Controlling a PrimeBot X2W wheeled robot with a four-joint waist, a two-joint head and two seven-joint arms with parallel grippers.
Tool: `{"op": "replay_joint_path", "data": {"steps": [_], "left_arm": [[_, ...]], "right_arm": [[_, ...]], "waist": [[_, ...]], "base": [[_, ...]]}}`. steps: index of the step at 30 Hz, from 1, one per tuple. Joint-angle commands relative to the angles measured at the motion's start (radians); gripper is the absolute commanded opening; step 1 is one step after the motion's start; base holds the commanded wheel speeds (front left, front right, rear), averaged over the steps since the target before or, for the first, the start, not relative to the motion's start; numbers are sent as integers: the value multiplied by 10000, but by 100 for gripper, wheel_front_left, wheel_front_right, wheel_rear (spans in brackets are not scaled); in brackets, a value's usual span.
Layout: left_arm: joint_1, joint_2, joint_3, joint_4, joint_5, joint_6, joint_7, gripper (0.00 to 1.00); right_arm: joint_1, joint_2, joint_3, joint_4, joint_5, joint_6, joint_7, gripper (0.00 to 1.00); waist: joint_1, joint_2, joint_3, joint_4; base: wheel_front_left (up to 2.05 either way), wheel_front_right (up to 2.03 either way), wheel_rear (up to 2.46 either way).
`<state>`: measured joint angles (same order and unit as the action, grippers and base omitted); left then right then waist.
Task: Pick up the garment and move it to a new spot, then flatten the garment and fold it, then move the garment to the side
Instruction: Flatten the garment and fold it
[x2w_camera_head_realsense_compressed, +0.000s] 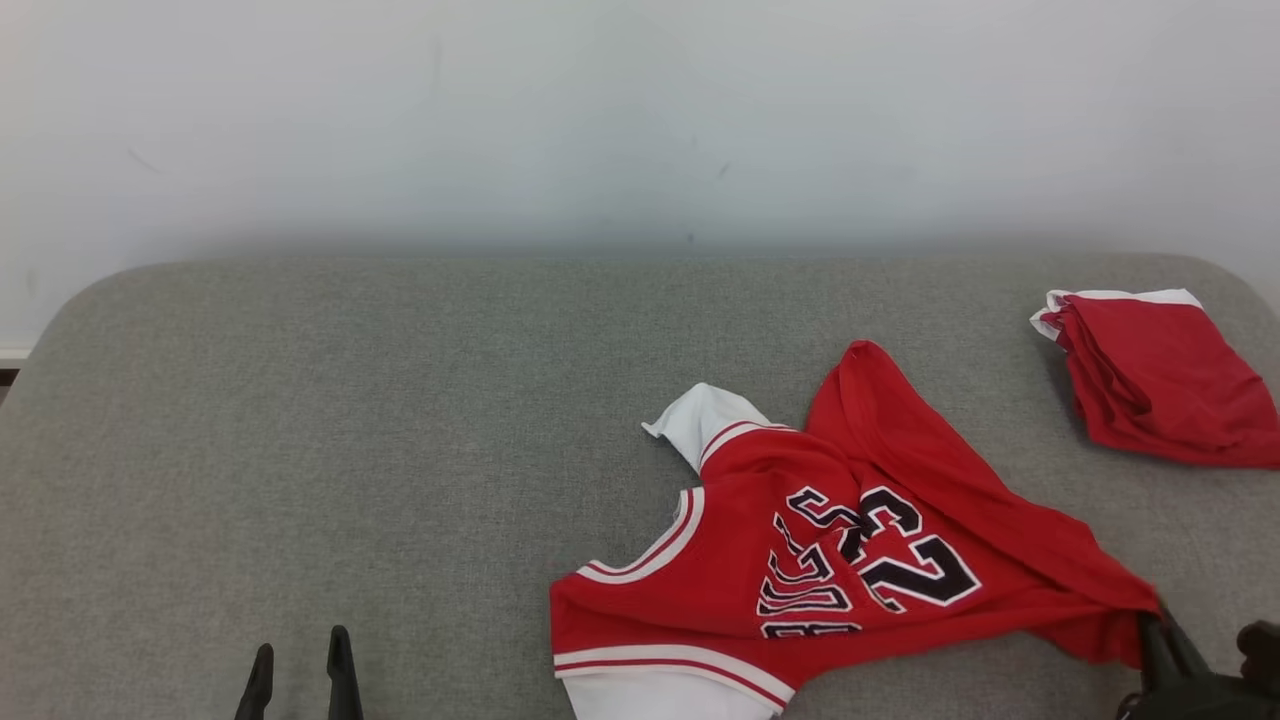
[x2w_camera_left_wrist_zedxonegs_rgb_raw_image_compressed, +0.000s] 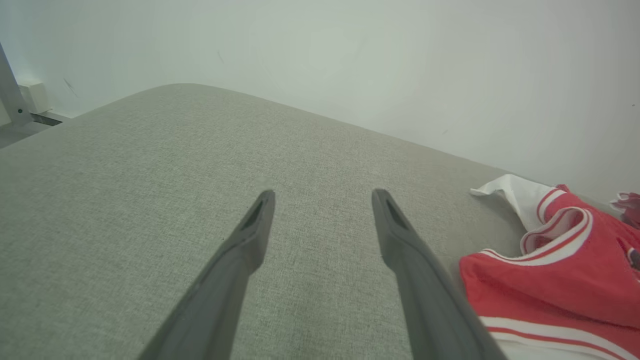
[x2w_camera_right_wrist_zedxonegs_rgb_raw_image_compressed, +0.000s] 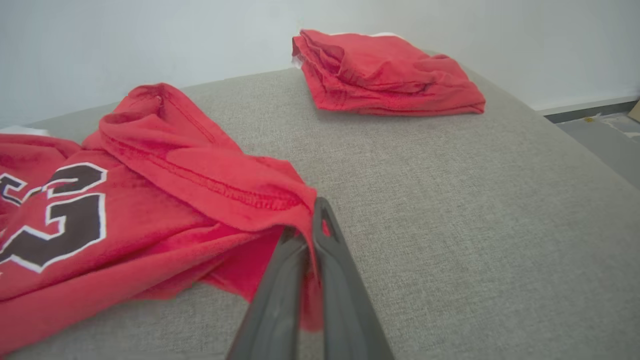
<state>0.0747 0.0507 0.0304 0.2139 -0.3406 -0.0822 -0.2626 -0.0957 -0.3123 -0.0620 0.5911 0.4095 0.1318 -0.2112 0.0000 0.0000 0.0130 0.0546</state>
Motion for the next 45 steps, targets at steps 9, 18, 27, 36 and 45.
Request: {"op": "replay_joint_path", "data": {"steps": [9, 18, 27, 36, 45], "left_arm": [[-16, -7, -18, 148, -80, 39, -26, 100], [-96, -7, -66, 152, -11, 26, -26, 100], [-209, -7, -158, 174, -24, -6, -26, 100], [-287, -7, -299, 105, -228, 110, -26, 100], [-252, -7, -175, 120, -221, 118, -26, 100]], "right_arm": [[147, -627, 1048, -276, 513, -19, 54, 100], [-243, -627, 1677, -1238, -594, -17, -306, 100], [-1147, -867, 2496, -274, -2241, -17, 771, 100], [-1619, -1016, 2600, 936, -2871, -17, 954, 48], [-2101, -865, 2020, 1682, -2987, -19, 424, 0]], "waist": [[0, 0, 36, -313], [0, 0, -11, -276], [0, 0, 89, 69], [0, 0, 300, 283], [0, 0, 312, 188]], "base": [[0, 0, 0], [0, 0, 0], [0, 0, 0], [0, 0, 0], [0, 0, 0]]}}
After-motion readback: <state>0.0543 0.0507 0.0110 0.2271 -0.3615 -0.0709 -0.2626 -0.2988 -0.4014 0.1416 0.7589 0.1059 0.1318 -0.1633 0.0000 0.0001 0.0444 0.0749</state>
